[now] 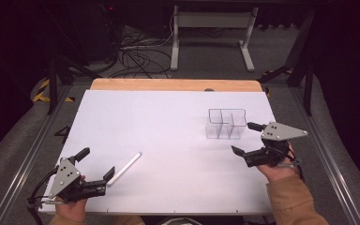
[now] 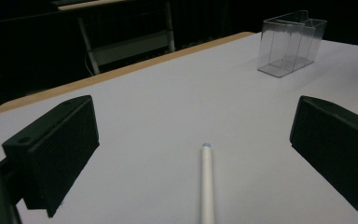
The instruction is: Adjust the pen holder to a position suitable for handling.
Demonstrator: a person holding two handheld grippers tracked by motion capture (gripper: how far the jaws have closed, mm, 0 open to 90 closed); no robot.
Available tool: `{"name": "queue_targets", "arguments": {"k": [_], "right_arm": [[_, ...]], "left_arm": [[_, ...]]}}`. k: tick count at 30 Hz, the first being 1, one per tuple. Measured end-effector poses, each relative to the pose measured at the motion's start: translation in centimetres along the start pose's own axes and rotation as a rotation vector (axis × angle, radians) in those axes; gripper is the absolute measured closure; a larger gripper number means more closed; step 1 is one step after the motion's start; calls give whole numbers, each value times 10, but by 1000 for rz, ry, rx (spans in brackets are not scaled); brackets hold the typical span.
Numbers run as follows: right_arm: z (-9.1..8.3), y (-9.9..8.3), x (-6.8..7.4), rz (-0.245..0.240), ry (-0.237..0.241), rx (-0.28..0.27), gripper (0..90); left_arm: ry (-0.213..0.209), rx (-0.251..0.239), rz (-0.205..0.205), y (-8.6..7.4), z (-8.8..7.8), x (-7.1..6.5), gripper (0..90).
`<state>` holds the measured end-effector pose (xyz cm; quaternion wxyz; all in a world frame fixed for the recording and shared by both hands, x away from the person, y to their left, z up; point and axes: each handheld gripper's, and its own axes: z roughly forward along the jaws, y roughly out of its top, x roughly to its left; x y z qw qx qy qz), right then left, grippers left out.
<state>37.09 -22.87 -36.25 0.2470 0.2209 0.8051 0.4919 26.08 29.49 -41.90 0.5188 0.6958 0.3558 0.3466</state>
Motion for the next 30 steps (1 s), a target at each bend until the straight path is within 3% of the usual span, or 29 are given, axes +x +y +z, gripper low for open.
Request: {"name": "queue_targets", "arguments": {"k": [4, 7, 11, 15, 17, 23, 25, 30], "right_arm": [[3, 3, -3, -3, 7, 12, 60], [3, 1, -8, 41, 28, 41, 84], [2, 3, -9, 27, 47, 48, 141], [3, 9, -10, -29, 68, 88, 214], [6, 15, -14, -74, 82, 133, 244], [10, 19, -24, -113, 87, 181, 285], [16, 23, -31, -162, 109, 233, 318], [26, 27, -37, -215, 132, 310, 334]], "left_arm": [[4, -1, -2, 0, 0, 0, 20], [4, 0, -3, 0, -1, 1, 21], [5, -1, -7, 0, -1, 1, 21], [7, -1, -2, 0, -1, 1, 21], [6, -2, -3, 0, -1, 1, 21], [9, -3, -12, 0, -3, 2, 21], [8, -3, -16, -1, -3, 2, 21], [8, 0, -10, -1, -3, 2, 21]]}}
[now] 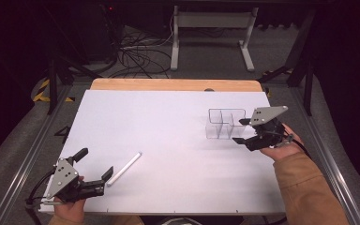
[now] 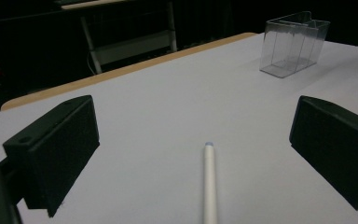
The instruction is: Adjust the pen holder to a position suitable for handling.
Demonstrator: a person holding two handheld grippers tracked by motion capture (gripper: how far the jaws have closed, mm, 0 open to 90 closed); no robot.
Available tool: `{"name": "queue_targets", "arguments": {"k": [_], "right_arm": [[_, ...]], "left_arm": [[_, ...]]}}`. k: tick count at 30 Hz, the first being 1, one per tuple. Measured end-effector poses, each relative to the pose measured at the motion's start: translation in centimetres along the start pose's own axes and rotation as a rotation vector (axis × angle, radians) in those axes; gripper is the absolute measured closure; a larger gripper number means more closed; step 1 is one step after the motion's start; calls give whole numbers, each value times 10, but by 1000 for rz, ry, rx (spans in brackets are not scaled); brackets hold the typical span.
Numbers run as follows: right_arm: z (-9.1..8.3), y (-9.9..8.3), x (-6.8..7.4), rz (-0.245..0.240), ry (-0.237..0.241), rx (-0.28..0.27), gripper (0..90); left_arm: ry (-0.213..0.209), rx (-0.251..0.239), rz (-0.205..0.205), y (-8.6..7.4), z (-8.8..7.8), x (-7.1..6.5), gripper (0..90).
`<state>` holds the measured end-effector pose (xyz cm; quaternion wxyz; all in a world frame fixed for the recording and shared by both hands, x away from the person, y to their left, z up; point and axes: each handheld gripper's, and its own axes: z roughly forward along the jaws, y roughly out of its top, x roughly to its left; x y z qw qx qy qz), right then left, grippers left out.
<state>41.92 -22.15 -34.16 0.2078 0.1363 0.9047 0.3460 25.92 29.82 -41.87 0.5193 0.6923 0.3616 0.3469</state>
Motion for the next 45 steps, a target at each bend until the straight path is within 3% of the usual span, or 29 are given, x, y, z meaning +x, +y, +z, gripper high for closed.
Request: {"name": "queue_targets", "arguments": {"k": [13, 17, 28, 45], "right_arm": [[22, 20, -22, -55, 29, 134, 401], [26, 21, -25, -48, 30, 134, 425], [50, 23, -33, -80, 58, 222, 435], [82, 17, -40, -117, 70, 302, 588]], "left_arm": [[-8, -2, -7, 0, 0, 1, 21], [-6, -6, -8, 0, 0, 1, 21], [-9, -4, -8, 0, 0, 1, 21], [-12, 0, -5, 0, 1, 1, 21]]}}
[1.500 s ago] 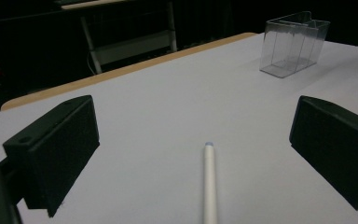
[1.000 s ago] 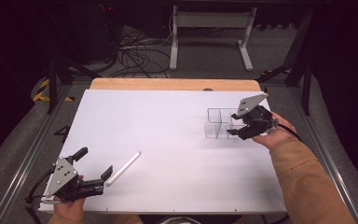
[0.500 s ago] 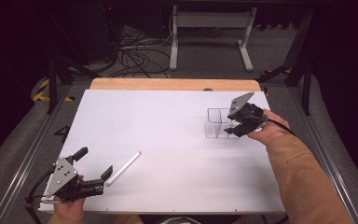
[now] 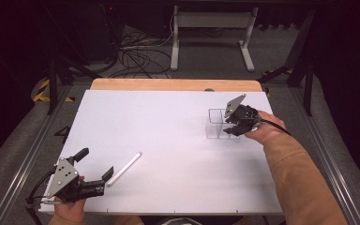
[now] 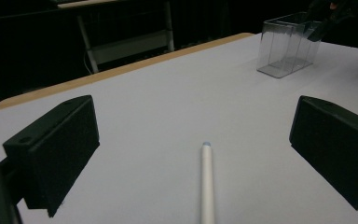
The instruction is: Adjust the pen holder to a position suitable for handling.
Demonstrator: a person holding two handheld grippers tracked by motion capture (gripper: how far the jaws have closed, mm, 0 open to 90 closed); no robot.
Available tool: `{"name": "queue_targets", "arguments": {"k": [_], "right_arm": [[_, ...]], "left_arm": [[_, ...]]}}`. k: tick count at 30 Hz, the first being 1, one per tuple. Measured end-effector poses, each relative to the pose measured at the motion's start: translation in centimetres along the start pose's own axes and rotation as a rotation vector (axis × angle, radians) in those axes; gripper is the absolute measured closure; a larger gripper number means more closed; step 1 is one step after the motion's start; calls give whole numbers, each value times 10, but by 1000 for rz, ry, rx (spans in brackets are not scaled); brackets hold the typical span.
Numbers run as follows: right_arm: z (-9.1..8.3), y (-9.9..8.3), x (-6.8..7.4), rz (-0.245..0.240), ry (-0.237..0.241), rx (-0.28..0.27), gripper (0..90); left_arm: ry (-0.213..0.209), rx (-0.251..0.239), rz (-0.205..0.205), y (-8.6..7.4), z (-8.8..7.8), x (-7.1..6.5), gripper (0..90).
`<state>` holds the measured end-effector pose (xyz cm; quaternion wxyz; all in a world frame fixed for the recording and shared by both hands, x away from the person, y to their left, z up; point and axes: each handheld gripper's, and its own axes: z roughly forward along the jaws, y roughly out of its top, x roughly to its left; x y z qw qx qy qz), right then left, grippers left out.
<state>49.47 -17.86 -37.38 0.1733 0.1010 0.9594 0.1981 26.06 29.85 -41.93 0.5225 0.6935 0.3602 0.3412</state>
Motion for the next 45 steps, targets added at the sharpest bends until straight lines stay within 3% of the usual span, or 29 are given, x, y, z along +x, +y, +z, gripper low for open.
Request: {"name": "queue_targets", "arguments": {"k": [13, 32, 41, 45], "right_arm": [[12, 3, 1, -13, 16, 46, 740], [6, 2, 2, -56, 30, 24, 798], [2, 2, 5, -78, 31, 26, 871], [-7, 6, 8, -81, 30, -8, 873]], "left_arm": [[-2, -1, -3, 0, 0, 0, 21], [-2, 0, -3, -1, 1, 0, 21], [-3, 2, -3, -1, 1, 0, 21], [-4, 4, -3, -1, 1, 0, 21]]}}
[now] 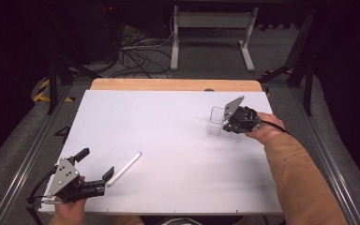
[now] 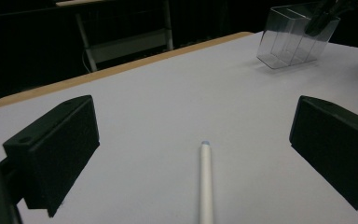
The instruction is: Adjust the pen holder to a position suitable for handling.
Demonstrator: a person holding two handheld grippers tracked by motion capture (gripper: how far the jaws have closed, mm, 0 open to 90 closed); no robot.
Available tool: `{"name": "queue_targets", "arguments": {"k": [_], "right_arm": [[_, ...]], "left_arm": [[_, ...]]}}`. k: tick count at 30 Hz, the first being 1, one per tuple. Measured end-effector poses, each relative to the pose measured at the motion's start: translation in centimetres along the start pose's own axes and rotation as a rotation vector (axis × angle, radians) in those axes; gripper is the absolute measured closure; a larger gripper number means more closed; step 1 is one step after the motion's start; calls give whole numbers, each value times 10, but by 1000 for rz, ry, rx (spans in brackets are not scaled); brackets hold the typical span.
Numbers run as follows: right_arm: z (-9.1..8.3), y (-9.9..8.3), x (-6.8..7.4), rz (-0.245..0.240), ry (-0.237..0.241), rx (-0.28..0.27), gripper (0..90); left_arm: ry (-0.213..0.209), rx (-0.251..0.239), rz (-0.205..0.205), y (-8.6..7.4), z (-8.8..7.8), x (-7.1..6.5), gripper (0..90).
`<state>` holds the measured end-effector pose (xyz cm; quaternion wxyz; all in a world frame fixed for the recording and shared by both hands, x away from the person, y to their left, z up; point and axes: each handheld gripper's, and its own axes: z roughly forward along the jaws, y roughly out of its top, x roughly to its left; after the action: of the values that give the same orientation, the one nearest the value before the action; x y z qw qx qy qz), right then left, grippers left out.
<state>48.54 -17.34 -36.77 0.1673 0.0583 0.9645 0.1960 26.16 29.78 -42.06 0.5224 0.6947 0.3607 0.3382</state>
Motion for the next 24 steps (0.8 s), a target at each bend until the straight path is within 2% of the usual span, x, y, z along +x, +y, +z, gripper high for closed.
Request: {"name": "queue_targets", "arguments": {"k": [3, 11, 24], "right_arm": [[-5, 7, 5, -14, -2, -21, 870], [-15, 34, 17, -54, 32, -60, 870], [1, 85, 47, -77, 118, -35, 873]], "left_arm": [[-1, 1, 0, 0, 0, 0, 21], [-3, -1, -2, 0, 0, 1, 21], [-4, 0, -7, 0, 0, 1, 21]]}}
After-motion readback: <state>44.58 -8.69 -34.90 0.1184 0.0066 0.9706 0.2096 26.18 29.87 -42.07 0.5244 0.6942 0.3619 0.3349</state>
